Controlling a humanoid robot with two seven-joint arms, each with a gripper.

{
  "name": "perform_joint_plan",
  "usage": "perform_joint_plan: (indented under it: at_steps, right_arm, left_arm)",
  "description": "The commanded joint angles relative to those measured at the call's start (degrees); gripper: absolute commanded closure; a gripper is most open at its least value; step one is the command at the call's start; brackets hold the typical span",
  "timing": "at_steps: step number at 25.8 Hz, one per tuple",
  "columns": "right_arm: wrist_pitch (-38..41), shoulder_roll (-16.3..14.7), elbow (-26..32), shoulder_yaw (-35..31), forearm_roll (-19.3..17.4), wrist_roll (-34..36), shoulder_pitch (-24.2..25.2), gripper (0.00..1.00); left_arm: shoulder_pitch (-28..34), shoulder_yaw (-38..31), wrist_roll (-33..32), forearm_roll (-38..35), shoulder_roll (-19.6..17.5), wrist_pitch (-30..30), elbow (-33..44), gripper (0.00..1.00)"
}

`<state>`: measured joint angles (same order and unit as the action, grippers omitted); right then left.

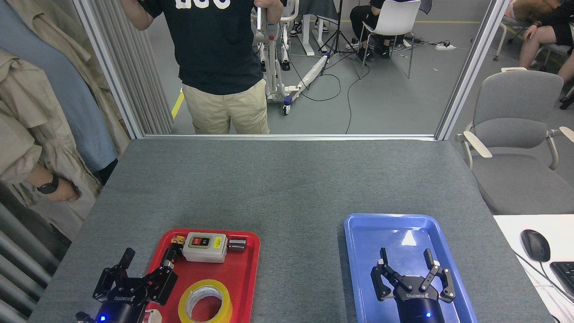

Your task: Place and move tape with both arms

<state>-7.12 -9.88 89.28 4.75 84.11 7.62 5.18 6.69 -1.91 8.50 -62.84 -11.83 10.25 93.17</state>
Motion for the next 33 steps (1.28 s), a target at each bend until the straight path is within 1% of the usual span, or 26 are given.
perform_joint_plan:
  at_steps: [1,3,5,16,18,27,33]
  right_arm:
    - [-0.08,-0.05,0.02,0.00,0.00,0.03,0.00,0.00]
    - [-0.08,-0.05,0.02,0.00,0.00,0.03,0.00,0.00]
    - [-0.08,-0.05,0.02,0.00,0.00,0.03,0.00,0.00]
    - [0.00,-0.14,0.02,0.00,0.00,0.03,0.00,0.00]
    - [0.00,-0.23,0.02,0.00,-0.09,0.03,0.00,0.00]
    - [0.00,-0.40,0.02,0.00,0.00,0.03,0.00,0.00]
    - [0.09,-0.31,0.10,0.00,-0.09,-0.06,0.00,0.00]
  left_arm:
    - [-0.36,0.06,0.02,0.08,-0.39,-0.32,-0.35,0.00]
    - [-0.36,0.15,1.87,-0.18,-0.56,-0.49,-0.44,0.00]
    - [-0.45,0.06,1.87,-0.18,-0.39,-1.19,0.09,0.00]
    - [-0.36,0.15,1.69,0.00,-1.09,-0.40,-0.44,0.00]
    - [-0.27,0.15,1.78,-0.09,-1.71,0.56,-0.27,0.00]
    - [0.25,0.15,2.40,-0.09,-1.71,1.09,0.00,0.00]
    - [-0.01,0.41,1.34,0.00,-1.97,0.92,-0.27,0.00]
